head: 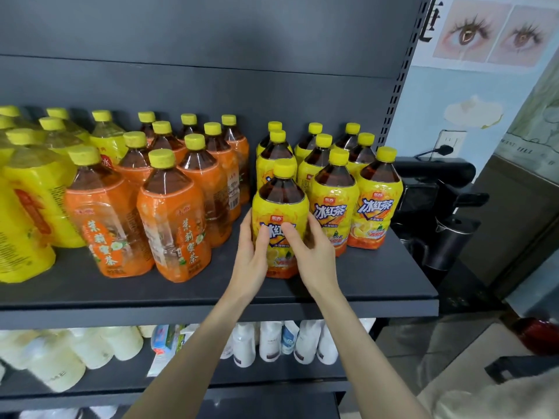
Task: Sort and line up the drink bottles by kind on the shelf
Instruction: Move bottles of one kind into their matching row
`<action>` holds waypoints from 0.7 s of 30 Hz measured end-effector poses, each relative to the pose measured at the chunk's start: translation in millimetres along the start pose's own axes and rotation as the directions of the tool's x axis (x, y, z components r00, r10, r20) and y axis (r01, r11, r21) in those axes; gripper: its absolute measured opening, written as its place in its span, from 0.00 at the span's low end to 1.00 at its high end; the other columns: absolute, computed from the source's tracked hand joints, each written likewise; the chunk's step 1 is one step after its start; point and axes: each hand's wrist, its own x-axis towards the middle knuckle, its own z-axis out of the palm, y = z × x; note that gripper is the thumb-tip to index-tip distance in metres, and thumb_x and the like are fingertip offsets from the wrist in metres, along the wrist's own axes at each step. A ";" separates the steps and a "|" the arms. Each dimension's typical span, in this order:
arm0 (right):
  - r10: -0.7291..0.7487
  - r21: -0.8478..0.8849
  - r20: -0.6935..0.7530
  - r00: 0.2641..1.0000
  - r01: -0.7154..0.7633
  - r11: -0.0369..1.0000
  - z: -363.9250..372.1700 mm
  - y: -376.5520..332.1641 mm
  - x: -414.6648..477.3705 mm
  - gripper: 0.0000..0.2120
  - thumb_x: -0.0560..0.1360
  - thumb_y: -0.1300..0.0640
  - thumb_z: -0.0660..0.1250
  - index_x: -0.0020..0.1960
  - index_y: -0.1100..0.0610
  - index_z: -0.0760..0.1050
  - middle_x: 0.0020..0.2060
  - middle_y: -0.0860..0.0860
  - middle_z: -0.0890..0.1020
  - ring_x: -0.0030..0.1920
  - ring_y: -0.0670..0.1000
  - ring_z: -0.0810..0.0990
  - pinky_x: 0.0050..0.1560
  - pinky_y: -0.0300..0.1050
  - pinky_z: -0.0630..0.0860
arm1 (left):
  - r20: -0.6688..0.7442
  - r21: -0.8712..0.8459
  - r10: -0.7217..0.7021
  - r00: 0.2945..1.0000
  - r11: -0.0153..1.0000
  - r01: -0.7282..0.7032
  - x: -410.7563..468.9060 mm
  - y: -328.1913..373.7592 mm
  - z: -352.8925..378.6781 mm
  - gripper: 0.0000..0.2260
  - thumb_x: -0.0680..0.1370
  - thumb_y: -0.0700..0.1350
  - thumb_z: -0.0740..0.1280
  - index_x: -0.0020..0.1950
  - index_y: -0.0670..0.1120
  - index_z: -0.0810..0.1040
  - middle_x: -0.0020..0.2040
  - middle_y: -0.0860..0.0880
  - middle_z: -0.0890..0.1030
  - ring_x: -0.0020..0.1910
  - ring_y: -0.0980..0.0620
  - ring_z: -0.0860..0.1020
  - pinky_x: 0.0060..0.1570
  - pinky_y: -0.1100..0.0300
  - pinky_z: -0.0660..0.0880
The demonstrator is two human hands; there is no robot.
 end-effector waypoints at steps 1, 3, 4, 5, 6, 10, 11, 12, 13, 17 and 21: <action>0.015 0.028 0.024 1.000 -0.015 1.000 -1.1 -1.6 0.0 0.32 0.71 0.36 0.67 0.71 0.48 0.68 0.63 0.43 0.78 0.63 0.42 0.75 0.65 0.48 0.73 | -0.008 0.010 0.004 1.000 1.000 -0.004 2.2 -2.0 -1.4 0.27 0.78 0.55 0.56 0.75 0.47 0.58 0.70 0.50 0.68 0.67 0.58 0.69 0.61 0.69 0.70; 0.007 0.066 -0.063 0.998 -0.003 0.998 -6.7 -4.7 -4.1 0.26 0.74 0.44 0.69 0.68 0.55 0.72 0.60 0.47 0.79 0.58 0.38 0.77 0.60 0.40 0.75 | -0.022 0.009 0.005 1.000 1.000 -0.005 6.0 -3.4 -2.0 0.26 0.77 0.54 0.58 0.73 0.50 0.60 0.70 0.48 0.69 0.66 0.56 0.71 0.61 0.66 0.71; -0.032 0.042 -0.184 0.982 0.041 0.998 -11.0 -4.6 -5.5 0.22 0.74 0.48 0.69 0.64 0.57 0.74 0.56 0.47 0.80 0.54 0.37 0.78 0.56 0.38 0.76 | -0.033 0.012 0.005 0.999 1.000 -0.005 8.4 -5.0 -2.6 0.25 0.76 0.53 0.59 0.72 0.51 0.61 0.68 0.48 0.71 0.65 0.56 0.72 0.61 0.64 0.72; -0.082 -0.015 -0.313 0.946 0.081 0.997 -16.8 -3.2 -4.9 0.18 0.74 0.49 0.70 0.61 0.56 0.75 0.54 0.47 0.79 0.52 0.38 0.77 0.53 0.39 0.76 | -0.047 0.019 0.006 0.999 1.000 -0.006 10.9 -6.8 -2.9 0.24 0.76 0.54 0.60 0.72 0.51 0.63 0.67 0.48 0.72 0.64 0.55 0.73 0.62 0.61 0.73; -0.127 -0.085 -0.411 0.903 0.101 0.991 -23.2 -1.6 -2.1 0.19 0.74 0.50 0.70 0.61 0.56 0.73 0.53 0.47 0.76 0.53 0.41 0.76 0.54 0.43 0.75 | -0.062 0.030 0.003 0.998 1.000 -0.002 14.2 -10.3 -3.1 0.24 0.77 0.55 0.61 0.71 0.50 0.64 0.66 0.48 0.73 0.64 0.55 0.73 0.63 0.57 0.73; -0.113 -0.208 -0.392 0.913 0.032 0.978 -45.1 6.6 21.4 0.38 0.70 0.45 0.73 0.73 0.56 0.60 0.68 0.53 0.66 0.70 0.52 0.64 0.69 0.51 0.66 | -0.100 0.077 -0.017 0.995 0.997 0.025 28.7 -20.0 -1.7 0.33 0.73 0.65 0.63 0.73 0.50 0.63 0.67 0.49 0.73 0.67 0.52 0.71 0.65 0.46 0.71; -0.075 -0.203 -0.349 0.934 0.003 0.979 -46.9 7.8 25.6 0.41 0.70 0.44 0.73 0.75 0.55 0.57 0.70 0.53 0.64 0.71 0.51 0.62 0.70 0.50 0.64 | -0.107 0.084 -0.024 0.994 0.996 0.033 33.0 -22.0 -1.0 0.35 0.72 0.67 0.63 0.73 0.51 0.63 0.67 0.49 0.72 0.67 0.51 0.70 0.65 0.45 0.70; -0.049 -0.201 -0.317 0.947 -0.016 0.980 -47.4 9.9 28.7 0.43 0.69 0.44 0.73 0.76 0.55 0.55 0.71 0.53 0.63 0.72 0.51 0.61 0.70 0.47 0.63 | -0.113 0.088 -0.029 0.993 0.995 0.039 37.3 -23.6 0.1 0.36 0.71 0.68 0.63 0.73 0.51 0.62 0.68 0.49 0.71 0.68 0.51 0.70 0.66 0.45 0.70; -0.035 -0.208 -0.299 0.954 -0.029 0.978 -47.3 12.8 30.7 0.44 0.69 0.44 0.73 0.77 0.54 0.54 0.72 0.53 0.63 0.72 0.51 0.61 0.68 0.46 0.62 | -0.117 0.090 -0.037 0.992 0.995 0.047 41.6 -25.4 1.5 0.37 0.70 0.69 0.63 0.74 0.51 0.61 0.68 0.49 0.71 0.68 0.51 0.69 0.66 0.45 0.69; -0.026 -0.242 -0.306 0.952 -0.052 0.969 -46.4 20.7 34.9 0.43 0.69 0.45 0.74 0.76 0.54 0.56 0.70 0.54 0.65 0.70 0.51 0.64 0.64 0.42 0.64 | -0.107 0.078 -0.055 0.993 0.995 0.064 54.4 -27.1 7.9 0.33 0.76 0.62 0.63 0.76 0.49 0.57 0.70 0.48 0.69 0.68 0.53 0.70 0.66 0.50 0.71; -0.056 -0.282 -0.321 0.945 -0.039 0.959 -50.2 23.4 36.5 0.42 0.69 0.44 0.74 0.75 0.54 0.58 0.67 0.53 0.68 0.68 0.51 0.67 0.59 0.39 0.63 | -0.104 0.047 -0.081 0.991 0.995 0.086 63.4 -30.7 15.0 0.31 0.79 0.55 0.60 0.77 0.46 0.54 0.71 0.48 0.69 0.68 0.55 0.69 0.66 0.57 0.70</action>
